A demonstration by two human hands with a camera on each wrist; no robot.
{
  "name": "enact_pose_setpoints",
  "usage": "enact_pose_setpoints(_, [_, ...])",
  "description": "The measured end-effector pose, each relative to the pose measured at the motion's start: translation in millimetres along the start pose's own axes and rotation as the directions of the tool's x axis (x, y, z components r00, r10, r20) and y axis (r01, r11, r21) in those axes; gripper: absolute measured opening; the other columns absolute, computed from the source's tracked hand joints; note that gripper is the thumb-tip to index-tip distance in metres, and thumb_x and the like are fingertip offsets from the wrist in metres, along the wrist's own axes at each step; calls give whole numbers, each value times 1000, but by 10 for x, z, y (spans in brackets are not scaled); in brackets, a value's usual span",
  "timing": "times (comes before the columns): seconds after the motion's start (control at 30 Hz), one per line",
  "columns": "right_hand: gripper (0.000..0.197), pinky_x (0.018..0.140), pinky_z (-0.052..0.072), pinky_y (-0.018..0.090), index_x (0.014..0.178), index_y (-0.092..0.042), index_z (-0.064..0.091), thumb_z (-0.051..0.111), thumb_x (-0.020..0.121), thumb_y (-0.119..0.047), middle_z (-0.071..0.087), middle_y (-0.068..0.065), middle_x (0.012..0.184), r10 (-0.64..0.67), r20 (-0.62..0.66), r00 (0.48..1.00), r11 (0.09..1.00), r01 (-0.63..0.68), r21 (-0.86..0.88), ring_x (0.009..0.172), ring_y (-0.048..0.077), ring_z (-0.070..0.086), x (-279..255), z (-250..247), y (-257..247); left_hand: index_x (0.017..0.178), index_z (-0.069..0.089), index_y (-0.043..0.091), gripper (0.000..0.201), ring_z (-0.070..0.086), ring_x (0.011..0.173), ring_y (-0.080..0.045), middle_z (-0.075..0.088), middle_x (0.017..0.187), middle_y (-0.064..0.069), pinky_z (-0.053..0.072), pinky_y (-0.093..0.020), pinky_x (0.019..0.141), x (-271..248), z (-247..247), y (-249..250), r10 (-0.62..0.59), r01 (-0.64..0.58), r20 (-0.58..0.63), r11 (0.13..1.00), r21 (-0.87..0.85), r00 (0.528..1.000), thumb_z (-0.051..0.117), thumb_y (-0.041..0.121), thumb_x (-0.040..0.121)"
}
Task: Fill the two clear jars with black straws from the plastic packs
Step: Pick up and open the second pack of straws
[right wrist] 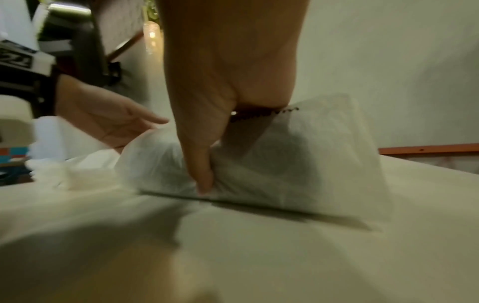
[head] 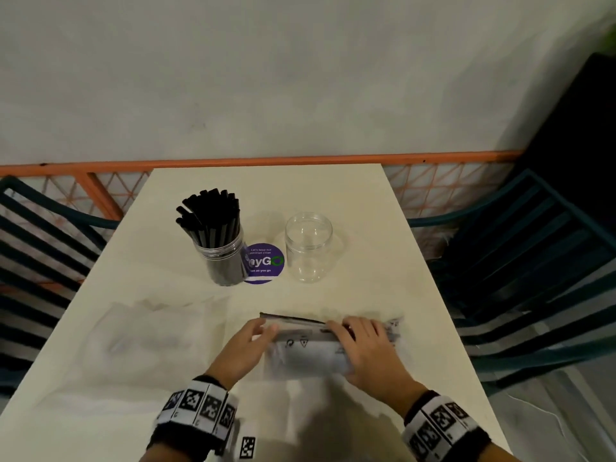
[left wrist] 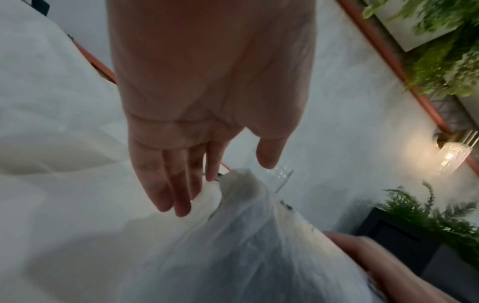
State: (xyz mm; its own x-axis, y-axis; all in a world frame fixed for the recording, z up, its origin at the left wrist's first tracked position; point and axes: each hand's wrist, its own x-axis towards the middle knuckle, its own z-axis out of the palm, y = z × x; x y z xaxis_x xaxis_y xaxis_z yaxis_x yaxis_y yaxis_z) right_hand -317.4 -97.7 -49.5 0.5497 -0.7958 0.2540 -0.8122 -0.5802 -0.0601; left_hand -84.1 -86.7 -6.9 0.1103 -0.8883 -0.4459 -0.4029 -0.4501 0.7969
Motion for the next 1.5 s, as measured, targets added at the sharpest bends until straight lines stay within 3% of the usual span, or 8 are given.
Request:
enact_pose_setpoints(0.17, [81,84,53,38,127,-17,48,81,54,-25,58,3,106,-17,-21,1000,1000,16,-19,98,20,47,-63,96,54,109,58,13,24,57,91,-23,64,92,-7,44,-27,79,35,72,-70,-39,9,-203,989,-147,978,56,26,89])
enact_pose_setpoints(0.27, [84,92,46,41,131,-19,44,70,62,-60,48,2,111,-59,58,997,998,57,31,101,20,42,-75,46,132,73,65,17,12,58,78,-22,65,77,-3,42,-19,64,-1,84,-117,29,-78,-282,983,-164,959,62,15,84])
enact_pose_setpoints(0.43, [61,107,20,38,122,-28,53,18,89,-66,54,-1,121,69,124,990,950,-103,296,117,17,40,63,-183,342,76,69,19,5,62,78,-14,67,88,0,44,-13,65,-140,20,-93,103,-175,-401,973,-147,910,69,16,79])
enact_pose_setpoints(0.6, [8,90,44,26,93,-31,64,57,89,-28,65,-11,92,184,100,978,879,-209,429,89,4,59,176,-347,825,72,68,25,15,60,64,1,71,71,5,45,-6,61,-211,-215,12,164,-289,-534,944,-158,829,69,11,78])
enact_pose_setpoints(0.8, [24,71,43,6,85,-40,62,63,85,-16,62,-24,96,193,142,971,625,-233,745,89,3,59,232,-634,883,76,68,25,12,60,71,-17,68,78,-2,46,-8,61,-198,-467,131,197,-310,-587,946,-98,785,67,13,80])
enact_pose_setpoints(1.0, [24,75,47,7,101,-27,66,53,91,-10,70,-8,92,269,162,949,458,-275,845,87,4,62,316,-749,749,102,66,12,27,59,87,-31,63,99,-11,47,-40,80,-170,-340,506,559,-280,-569,817,504,603,67,8,76])
enact_pose_setpoints(1.27, [23,73,54,15,83,-13,67,70,73,7,72,-2,73,435,117,893,132,-193,972,74,10,67,385,-887,502,99,68,24,37,63,93,-10,71,99,7,47,-41,89,-198,470,1256,657,-601,-31,706,375,753,47,49,82])
enact_pose_setpoints(1.5, [15,73,53,15,86,-14,70,69,77,-2,75,-1,80,433,136,891,97,-196,976,78,9,69,335,-977,431,90,70,16,12,62,85,-10,70,89,1,50,-26,81,-142,529,1309,601,-592,17,780,202,799,64,24,83])
